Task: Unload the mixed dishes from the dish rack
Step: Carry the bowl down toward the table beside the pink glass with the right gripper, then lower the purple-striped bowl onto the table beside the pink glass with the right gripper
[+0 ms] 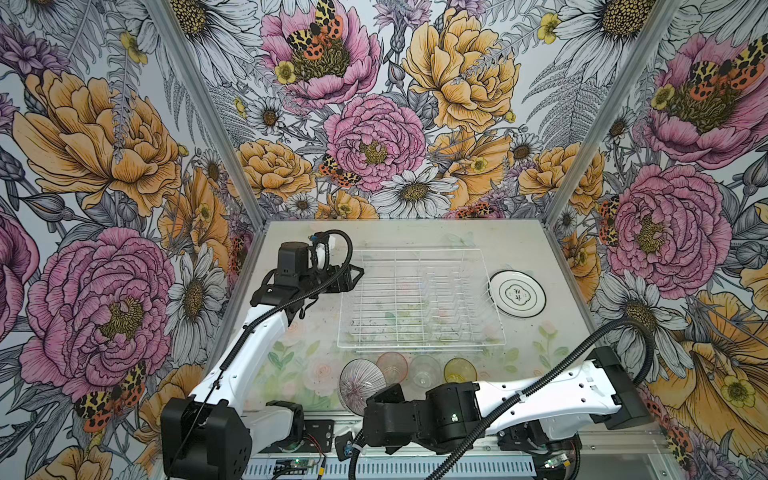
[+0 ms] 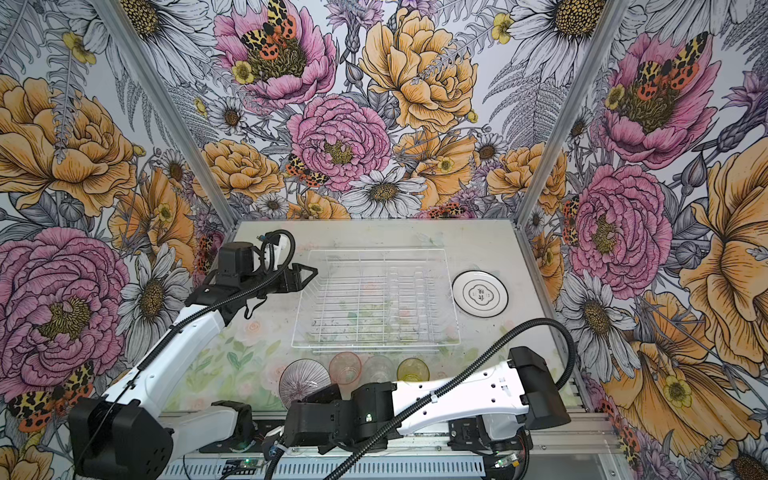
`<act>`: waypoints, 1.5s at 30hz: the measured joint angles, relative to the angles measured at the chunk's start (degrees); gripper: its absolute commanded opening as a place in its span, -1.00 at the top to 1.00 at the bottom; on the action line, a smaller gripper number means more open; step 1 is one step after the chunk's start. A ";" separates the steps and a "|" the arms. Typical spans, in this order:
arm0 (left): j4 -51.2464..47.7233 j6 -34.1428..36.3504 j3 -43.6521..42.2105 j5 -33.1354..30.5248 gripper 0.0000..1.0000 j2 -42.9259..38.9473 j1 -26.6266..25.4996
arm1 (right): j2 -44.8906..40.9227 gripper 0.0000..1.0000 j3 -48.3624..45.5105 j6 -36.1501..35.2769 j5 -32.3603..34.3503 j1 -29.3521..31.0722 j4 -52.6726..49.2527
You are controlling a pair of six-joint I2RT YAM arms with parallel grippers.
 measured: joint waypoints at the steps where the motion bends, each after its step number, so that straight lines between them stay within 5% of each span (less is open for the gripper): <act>1: 0.00 0.02 0.17 -0.02 -0.65 0.07 0.04 | 0.92 1.00 0.00 -0.37 -0.24 0.04 -0.11; 18: -0.02 0.17 1.36 0.22 -0.65 0.11 1.14 | 14.36 1.00 3.85 -6.75 1.36 0.07 -0.48; 45: 0.04 0.20 1.36 1.99 -0.65 -0.39 3.17 | 21.40 1.00 6.88 -9.99 2.64 -2.54 -0.46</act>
